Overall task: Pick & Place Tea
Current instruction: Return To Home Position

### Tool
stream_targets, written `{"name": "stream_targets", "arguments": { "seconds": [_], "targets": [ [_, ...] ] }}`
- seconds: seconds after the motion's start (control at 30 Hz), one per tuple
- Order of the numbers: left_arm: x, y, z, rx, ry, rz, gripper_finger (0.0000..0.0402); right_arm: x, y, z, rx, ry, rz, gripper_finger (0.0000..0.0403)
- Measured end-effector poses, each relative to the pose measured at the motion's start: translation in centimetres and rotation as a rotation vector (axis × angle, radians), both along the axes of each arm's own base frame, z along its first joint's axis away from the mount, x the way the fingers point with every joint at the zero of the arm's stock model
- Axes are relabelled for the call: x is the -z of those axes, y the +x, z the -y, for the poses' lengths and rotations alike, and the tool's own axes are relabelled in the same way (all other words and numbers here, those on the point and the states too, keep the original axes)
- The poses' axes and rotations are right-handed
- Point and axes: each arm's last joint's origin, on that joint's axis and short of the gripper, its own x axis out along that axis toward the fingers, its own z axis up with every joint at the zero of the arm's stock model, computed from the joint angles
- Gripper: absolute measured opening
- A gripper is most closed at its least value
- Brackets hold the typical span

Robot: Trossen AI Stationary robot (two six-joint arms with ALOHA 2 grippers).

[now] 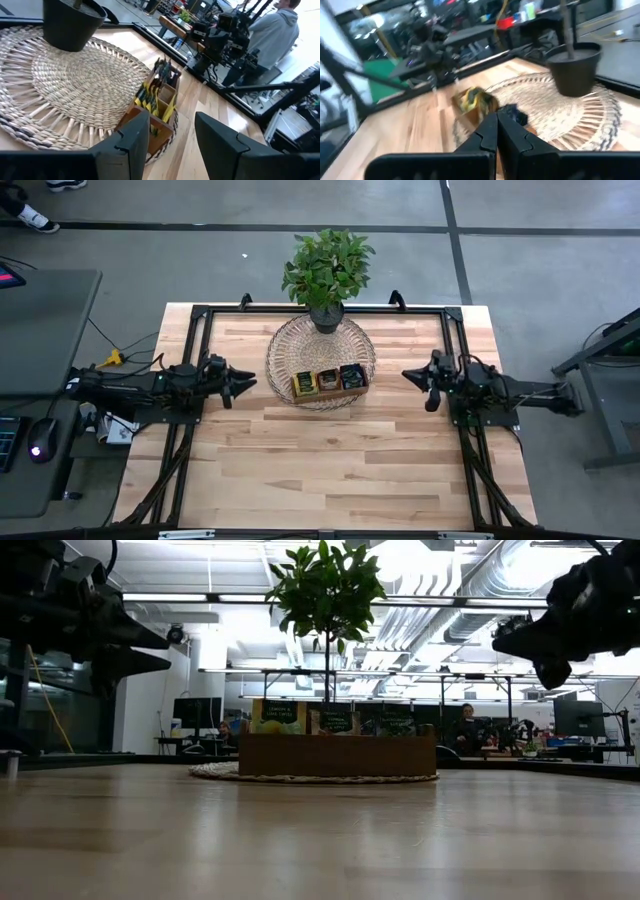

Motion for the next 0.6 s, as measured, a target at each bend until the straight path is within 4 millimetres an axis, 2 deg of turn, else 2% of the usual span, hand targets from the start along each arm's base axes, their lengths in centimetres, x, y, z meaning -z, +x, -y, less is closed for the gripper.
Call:
{"name": "stream_targets", "arguments": {
  "seconds": [0.13,0.6],
  "targets": [
    [-0.06,0.03,0.04,0.016,0.011,0.007,0.0156,0.26,0.21,-0.07,-0.033,-0.041,-0.043,0.0000],
    [-0.10,0.02,-0.04,0.022,0.277,-0.055,0.0156,0.63,0.48,-0.05,-0.035,-0.026,-0.084,0.0010]
  ]
}}
